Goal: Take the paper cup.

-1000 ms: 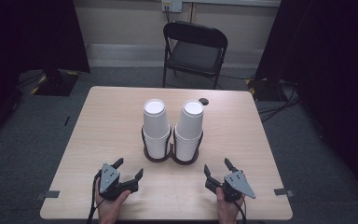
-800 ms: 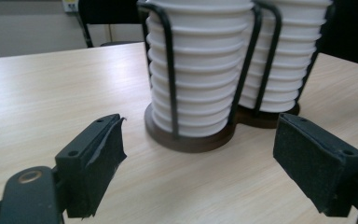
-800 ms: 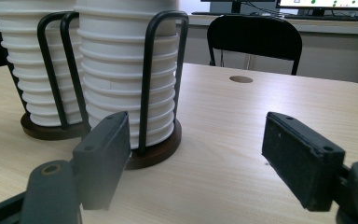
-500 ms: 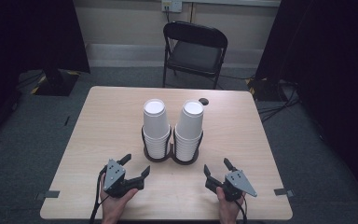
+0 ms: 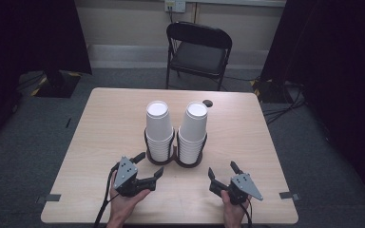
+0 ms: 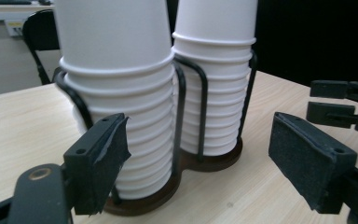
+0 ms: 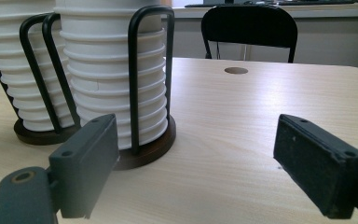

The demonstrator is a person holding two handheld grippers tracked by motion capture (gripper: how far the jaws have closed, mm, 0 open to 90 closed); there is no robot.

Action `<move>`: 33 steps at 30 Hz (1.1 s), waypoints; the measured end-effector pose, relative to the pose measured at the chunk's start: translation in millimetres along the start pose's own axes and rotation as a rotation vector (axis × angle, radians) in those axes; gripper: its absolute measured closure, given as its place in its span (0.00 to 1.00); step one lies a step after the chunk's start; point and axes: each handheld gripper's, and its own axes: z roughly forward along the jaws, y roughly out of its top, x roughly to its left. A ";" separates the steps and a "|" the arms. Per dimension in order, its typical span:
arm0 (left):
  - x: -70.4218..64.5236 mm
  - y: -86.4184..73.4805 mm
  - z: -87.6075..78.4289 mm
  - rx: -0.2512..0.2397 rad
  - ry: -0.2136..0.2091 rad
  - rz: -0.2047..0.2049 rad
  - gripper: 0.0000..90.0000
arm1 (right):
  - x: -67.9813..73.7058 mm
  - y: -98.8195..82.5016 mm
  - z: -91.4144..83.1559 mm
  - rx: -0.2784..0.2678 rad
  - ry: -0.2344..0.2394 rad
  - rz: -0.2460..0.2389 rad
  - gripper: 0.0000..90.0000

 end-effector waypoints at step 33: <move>-14.0 61.8 24.8 -0.064 -0.157 0.067 0.29 | 0.6 0.1 0.4 0.001 -0.003 -0.008 0.16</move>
